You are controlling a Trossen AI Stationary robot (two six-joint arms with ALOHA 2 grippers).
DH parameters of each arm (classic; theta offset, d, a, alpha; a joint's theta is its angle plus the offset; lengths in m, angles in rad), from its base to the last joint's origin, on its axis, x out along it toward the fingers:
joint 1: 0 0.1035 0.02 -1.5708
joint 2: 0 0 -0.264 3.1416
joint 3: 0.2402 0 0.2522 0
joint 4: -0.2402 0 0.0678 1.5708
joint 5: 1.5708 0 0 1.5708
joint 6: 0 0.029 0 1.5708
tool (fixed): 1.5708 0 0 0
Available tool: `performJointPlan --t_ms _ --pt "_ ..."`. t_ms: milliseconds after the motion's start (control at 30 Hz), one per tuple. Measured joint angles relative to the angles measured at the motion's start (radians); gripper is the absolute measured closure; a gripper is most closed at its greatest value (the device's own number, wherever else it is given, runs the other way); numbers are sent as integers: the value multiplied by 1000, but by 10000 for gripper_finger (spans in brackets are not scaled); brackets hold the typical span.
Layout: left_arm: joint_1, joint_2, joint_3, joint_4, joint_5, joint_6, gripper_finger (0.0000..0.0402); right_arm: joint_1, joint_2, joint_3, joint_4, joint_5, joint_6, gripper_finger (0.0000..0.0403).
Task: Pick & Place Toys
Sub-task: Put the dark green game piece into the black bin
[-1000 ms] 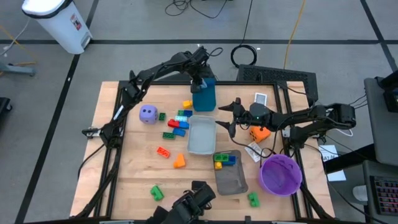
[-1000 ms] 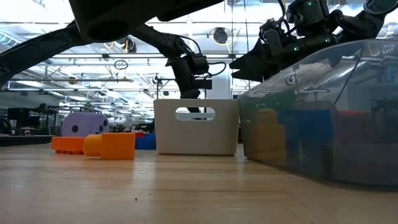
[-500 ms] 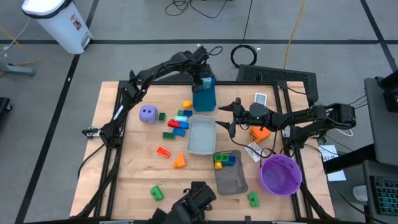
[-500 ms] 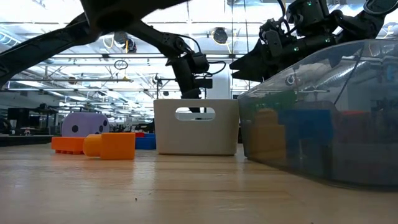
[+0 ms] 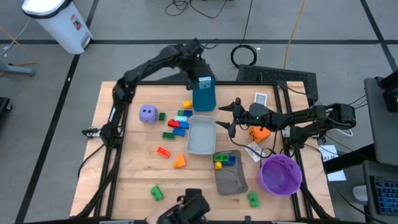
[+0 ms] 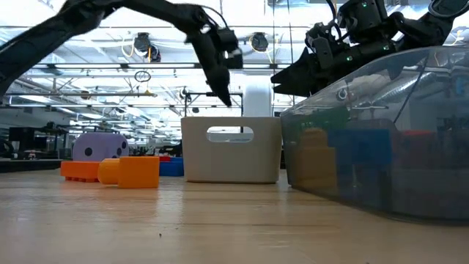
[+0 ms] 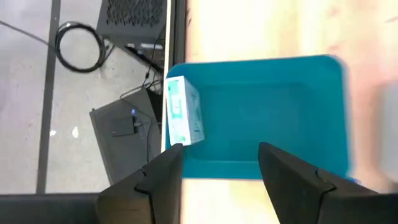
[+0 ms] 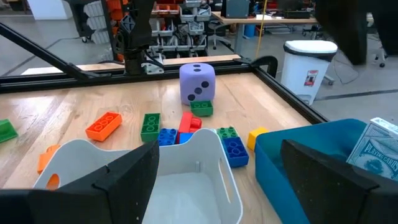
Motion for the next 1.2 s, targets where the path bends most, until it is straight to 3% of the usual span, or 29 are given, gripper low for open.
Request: performJointPlan --t_ms 267,400,567,1000,1200 --pt "58 -142 -4 -141 213 -9 186 -1 0 0 0 1 -3 78" --pt "90 -194 -92 -160 361 -11 186 -1 0 0 0 2 -3 78" --pt "94 -275 -332 -47 384 -18 186 -1 0 0 0 1 -1 78" --pt "58 -604 -1056 534 397 -242 186 -1 0 1 16 0 8 78" --pt "-14 -791 -1301 647 324 -390 186 -1 0 1 18 0 3 78"
